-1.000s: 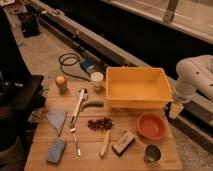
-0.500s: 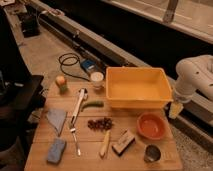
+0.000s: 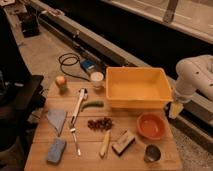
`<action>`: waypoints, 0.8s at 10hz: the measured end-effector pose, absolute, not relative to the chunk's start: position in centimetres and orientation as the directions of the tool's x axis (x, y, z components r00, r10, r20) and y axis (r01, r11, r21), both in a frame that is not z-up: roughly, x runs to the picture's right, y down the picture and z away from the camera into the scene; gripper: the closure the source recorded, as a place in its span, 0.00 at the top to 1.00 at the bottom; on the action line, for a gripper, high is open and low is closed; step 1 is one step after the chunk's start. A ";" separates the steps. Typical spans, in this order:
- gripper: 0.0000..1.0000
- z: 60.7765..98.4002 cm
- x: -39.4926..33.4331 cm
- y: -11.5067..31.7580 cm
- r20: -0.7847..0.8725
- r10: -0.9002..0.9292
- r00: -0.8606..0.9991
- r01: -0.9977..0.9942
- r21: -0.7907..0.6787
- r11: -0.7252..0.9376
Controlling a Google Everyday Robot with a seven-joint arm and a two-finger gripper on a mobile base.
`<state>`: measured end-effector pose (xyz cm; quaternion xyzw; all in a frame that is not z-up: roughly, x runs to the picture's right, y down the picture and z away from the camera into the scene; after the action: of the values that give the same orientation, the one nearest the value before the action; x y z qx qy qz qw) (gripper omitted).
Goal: Place brush in red bowl
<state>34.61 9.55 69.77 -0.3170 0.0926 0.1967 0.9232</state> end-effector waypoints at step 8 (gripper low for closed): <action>0.69 67.5 26.9 4.7 -0.142 0.062 0.988 -0.126 -0.504 0.855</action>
<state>26.86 4.74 67.46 -0.2651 0.0604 0.0487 0.9611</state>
